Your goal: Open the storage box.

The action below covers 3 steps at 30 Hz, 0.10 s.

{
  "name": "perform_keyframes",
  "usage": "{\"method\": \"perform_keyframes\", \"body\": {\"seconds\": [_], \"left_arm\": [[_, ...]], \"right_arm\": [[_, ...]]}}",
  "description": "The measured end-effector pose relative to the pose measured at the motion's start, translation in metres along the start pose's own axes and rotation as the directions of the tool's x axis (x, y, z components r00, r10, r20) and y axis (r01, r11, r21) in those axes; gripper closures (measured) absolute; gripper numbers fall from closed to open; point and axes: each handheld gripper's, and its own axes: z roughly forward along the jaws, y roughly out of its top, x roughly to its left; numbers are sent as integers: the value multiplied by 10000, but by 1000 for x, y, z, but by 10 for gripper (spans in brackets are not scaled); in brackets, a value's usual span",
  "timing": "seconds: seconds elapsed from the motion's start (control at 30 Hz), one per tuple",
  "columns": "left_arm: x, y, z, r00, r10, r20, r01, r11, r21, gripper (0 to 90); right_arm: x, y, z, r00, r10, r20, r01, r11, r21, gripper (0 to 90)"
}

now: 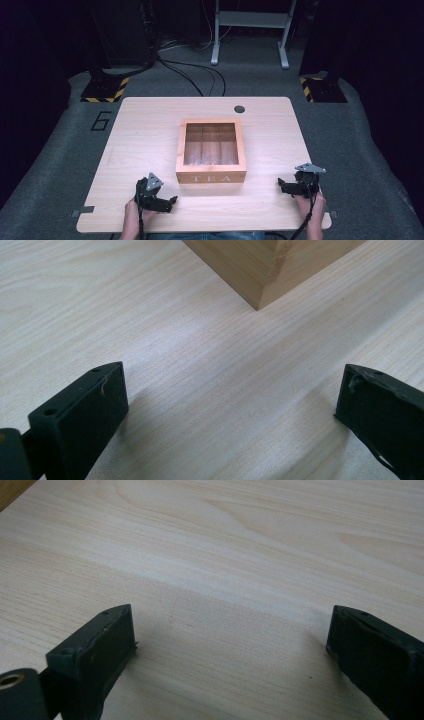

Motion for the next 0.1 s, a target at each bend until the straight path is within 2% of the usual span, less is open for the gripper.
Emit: {"method": "perform_keyframes", "body": {"seconds": [0.1], "left_arm": [[0, 0, 0, 10000, 16, -37, -16, 10000, 43, 0]], "right_arm": [[0, 0, 0, 10000, -10, -3, 10, 10000, 4, 48]]}}
